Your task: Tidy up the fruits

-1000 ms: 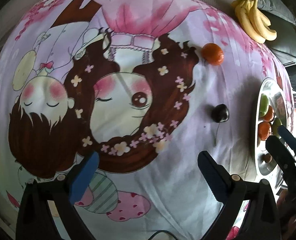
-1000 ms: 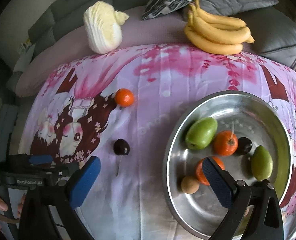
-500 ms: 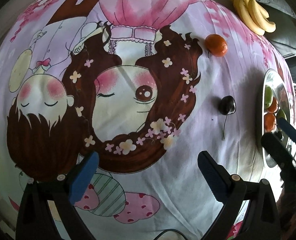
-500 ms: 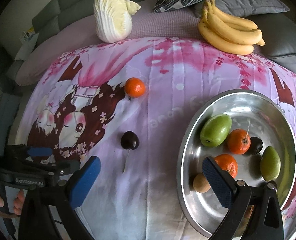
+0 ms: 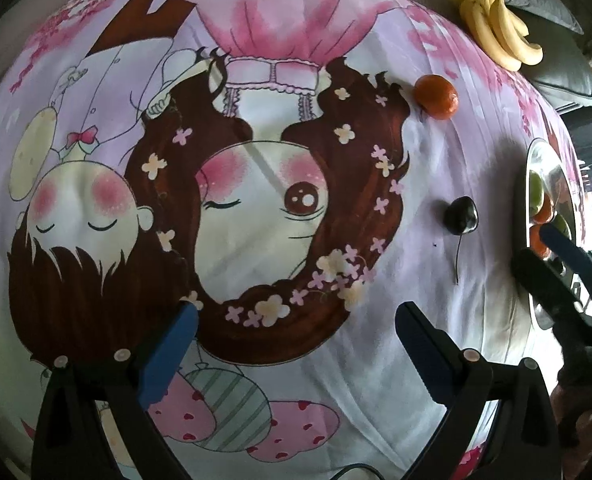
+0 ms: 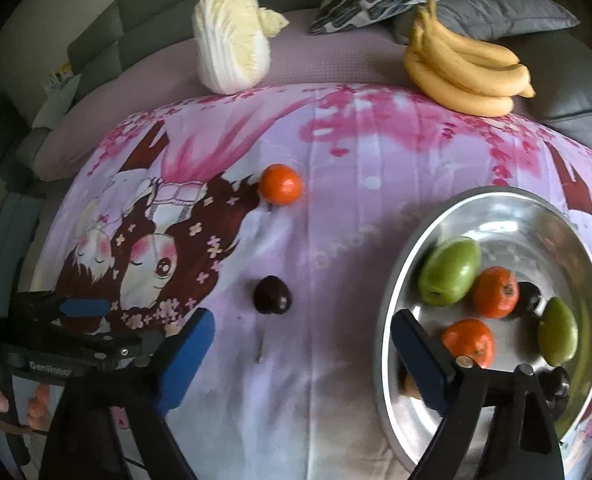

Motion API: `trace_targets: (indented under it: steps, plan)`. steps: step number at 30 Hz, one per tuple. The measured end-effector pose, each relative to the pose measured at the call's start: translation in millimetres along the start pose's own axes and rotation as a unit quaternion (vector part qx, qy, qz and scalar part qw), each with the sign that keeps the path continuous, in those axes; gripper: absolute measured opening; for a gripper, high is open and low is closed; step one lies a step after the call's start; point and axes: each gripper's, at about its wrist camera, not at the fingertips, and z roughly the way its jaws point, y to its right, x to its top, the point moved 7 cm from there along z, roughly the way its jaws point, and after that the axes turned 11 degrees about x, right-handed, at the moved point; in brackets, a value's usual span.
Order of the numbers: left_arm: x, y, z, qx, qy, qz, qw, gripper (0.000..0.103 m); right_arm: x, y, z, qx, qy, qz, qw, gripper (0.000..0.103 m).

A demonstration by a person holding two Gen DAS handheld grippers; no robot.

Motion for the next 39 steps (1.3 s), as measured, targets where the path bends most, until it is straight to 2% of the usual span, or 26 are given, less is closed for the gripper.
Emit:
trace_targets:
  steps: [5, 13, 26, 33, 39]
  plan:
    - [-2, -12, 9, -0.014, -0.016, -0.016, 0.9996, 0.099, -5, -9, 14, -0.001, -0.017, -0.018, 1.0, 0.089]
    - [-5, -18, 10, -0.008, -0.004, -0.009, 0.9999, 0.099, -6, -13, 28, -0.014, -0.027, -0.039, 0.999, 0.083]
    - [32, -10, 9, -0.002, 0.01, -0.008, 0.9999, 0.099, -3, -10, 49, -0.003, -0.032, -0.043, 0.999, 0.043]
    - [44, -3, 13, -0.008, 0.008, -0.013, 0.9998, 0.099, 0, -9, 52, 0.009, -0.026, -0.033, 0.999, 0.032]
    - [48, 3, 9, -0.016, 0.009, -0.019, 0.9997, 0.099, 0, -8, 51, 0.014, -0.021, -0.027, 0.999, 0.03]
